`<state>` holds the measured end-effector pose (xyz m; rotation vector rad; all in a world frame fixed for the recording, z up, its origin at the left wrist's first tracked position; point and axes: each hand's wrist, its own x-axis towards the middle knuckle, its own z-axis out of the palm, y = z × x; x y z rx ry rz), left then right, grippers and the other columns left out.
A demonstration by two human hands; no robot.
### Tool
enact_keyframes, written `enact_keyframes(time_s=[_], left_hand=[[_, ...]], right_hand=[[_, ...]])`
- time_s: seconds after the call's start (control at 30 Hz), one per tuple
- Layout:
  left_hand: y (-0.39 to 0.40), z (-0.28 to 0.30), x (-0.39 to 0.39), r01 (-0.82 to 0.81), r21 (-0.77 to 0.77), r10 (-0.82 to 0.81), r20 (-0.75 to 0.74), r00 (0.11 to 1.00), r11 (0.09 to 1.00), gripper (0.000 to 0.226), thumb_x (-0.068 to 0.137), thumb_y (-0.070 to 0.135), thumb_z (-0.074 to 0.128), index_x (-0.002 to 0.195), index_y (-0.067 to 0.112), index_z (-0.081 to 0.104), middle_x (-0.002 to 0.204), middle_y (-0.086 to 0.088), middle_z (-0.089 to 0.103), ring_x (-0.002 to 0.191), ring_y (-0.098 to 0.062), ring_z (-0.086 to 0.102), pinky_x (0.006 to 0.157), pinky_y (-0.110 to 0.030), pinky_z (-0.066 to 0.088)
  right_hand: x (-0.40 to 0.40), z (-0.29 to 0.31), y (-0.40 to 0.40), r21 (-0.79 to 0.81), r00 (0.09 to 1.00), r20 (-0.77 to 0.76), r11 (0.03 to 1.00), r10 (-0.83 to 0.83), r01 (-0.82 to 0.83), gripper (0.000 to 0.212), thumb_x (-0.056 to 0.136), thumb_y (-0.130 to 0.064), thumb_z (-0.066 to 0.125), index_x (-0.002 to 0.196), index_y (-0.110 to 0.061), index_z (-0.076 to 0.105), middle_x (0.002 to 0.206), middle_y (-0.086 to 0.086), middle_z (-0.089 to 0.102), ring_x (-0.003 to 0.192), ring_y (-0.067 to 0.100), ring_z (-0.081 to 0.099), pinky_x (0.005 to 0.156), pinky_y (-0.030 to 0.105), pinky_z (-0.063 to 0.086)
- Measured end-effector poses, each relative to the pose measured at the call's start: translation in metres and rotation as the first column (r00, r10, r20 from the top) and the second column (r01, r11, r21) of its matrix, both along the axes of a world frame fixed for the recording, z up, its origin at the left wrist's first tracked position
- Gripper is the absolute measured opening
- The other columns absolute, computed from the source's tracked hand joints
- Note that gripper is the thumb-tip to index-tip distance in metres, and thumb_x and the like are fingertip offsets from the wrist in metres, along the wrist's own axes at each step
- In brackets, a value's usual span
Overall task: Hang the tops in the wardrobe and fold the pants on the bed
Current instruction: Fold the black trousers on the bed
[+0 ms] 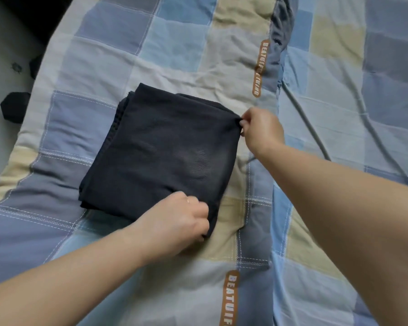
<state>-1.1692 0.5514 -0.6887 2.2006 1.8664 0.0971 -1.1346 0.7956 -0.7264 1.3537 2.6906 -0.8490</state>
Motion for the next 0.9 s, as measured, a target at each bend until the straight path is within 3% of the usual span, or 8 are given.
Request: enact_keyframes(time_s=[0.13, 0.23, 0.33, 0.43, 0.53, 0.67, 0.77, 0.9], left_hand=[[-0.018, -0.004, 0.010, -0.042, -0.064, 0.048, 0.096, 0.994, 0.997, 0.008, 0.075, 0.032, 0.074, 0.074, 0.029, 0.067, 0.072, 0.011, 0.057, 0.061, -0.013, 0.054, 0.053, -0.024, 0.043], [-0.011, -0.003, 0.002, -0.192, -0.011, 0.191, 0.155, 0.969, 0.981, 0.020, 0.084, 0.046, 0.058, 0.086, 0.029, 0.069, 0.086, 0.011, 0.061, 0.077, -0.013, 0.059, 0.065, -0.028, 0.049], [0.010, -0.007, -0.020, -0.470, 0.171, 0.435, 0.204, 0.877, 0.866, 0.029, 0.089, 0.033, 0.050, 0.108, 0.021, 0.068, 0.116, 0.003, 0.063, 0.111, -0.020, 0.058, 0.092, -0.040, 0.047], [0.025, -0.025, -0.049, -0.569, 0.075, 0.571, -0.012, 0.821, 0.819, 0.052, 0.091, 0.034, 0.053, 0.140, 0.017, 0.046, 0.150, -0.008, 0.038, 0.141, -0.027, 0.031, 0.112, -0.053, 0.024], [0.011, -0.056, -0.076, -0.597, -0.128, 0.539, -0.315, 0.781, 0.792, 0.071, 0.091, 0.061, 0.020, 0.152, 0.026, 0.014, 0.161, -0.008, 0.003, 0.148, -0.024, 0.000, 0.117, -0.051, 0.002], [-0.028, -0.076, -0.100, -0.690, -0.146, 0.577, -0.442, 0.687, 0.709, 0.081, 0.084, 0.074, -0.002, 0.152, 0.032, 0.007, 0.160, -0.003, -0.008, 0.147, -0.018, -0.011, 0.113, -0.058, 0.003], [-0.042, -0.072, -0.106, -0.794, -0.118, 0.735, -0.317, 0.600, 0.597, 0.084, 0.079, 0.077, 0.016, 0.151, 0.035, 0.008, 0.161, -0.007, -0.006, 0.148, -0.026, -0.005, 0.110, -0.060, 0.016], [-0.060, -0.063, -0.122, -0.900, -0.201, 0.920, 0.014, 0.391, 0.386, 0.096, 0.065, 0.081, 0.035, 0.149, 0.044, 0.006, 0.160, -0.003, -0.003, 0.146, -0.027, 0.014, 0.111, -0.049, 0.032]], right_hand=[[-0.005, -0.001, -0.002, -0.130, 0.996, -0.046, 0.989, -0.077, 0.070, 0.016, 0.096, -0.019, 0.048, 0.104, -0.015, 0.061, 0.105, 0.011, 0.066, 0.099, 0.030, 0.058, 0.078, 0.034, 0.044], [0.000, -0.003, -0.019, -0.286, 0.969, -0.145, 0.946, -0.201, 0.153, 0.030, 0.096, -0.023, 0.049, 0.124, -0.013, 0.053, 0.128, 0.012, 0.056, 0.118, 0.027, 0.052, 0.098, 0.033, 0.040], [0.010, -0.004, -0.055, -0.161, 0.980, -0.197, 0.986, 0.000, -0.033, 0.052, 0.096, -0.027, 0.049, 0.144, -0.015, 0.035, 0.154, 0.011, 0.024, 0.142, 0.025, 0.021, 0.116, 0.036, 0.020], [0.018, -0.012, -0.107, 0.055, 0.958, -0.140, 0.968, 0.250, -0.245, 0.060, 0.093, -0.035, 0.049, 0.148, -0.024, 0.028, 0.160, 0.006, 0.006, 0.147, 0.021, 0.003, 0.115, 0.049, 0.009], [0.027, -0.034, -0.135, 0.108, 0.927, 0.063, 0.920, 0.371, -0.376, 0.066, 0.092, -0.053, 0.038, 0.150, -0.031, 0.017, 0.160, 0.003, -0.005, 0.147, 0.019, -0.008, 0.114, 0.052, -0.001], [0.048, -0.055, -0.120, 0.082, 0.909, 0.258, 0.930, 0.328, -0.359, 0.072, 0.088, -0.067, 0.017, 0.150, -0.037, -0.002, 0.158, 0.001, -0.020, 0.145, 0.017, -0.018, 0.117, 0.050, 0.001], [0.056, -0.050, -0.117, 0.044, 0.929, 0.217, 0.948, 0.300, -0.316, 0.076, 0.085, -0.069, 0.020, 0.150, -0.035, -0.002, 0.157, 0.005, -0.021, 0.145, 0.021, -0.015, 0.118, 0.043, 0.006], [0.062, -0.036, -0.126, -0.202, 0.995, 0.022, 0.975, 0.097, -0.090, 0.089, 0.083, -0.065, 0.049, 0.146, -0.044, -0.010, 0.154, -0.006, -0.027, 0.147, 0.020, -0.002, 0.115, 0.036, 0.022]])
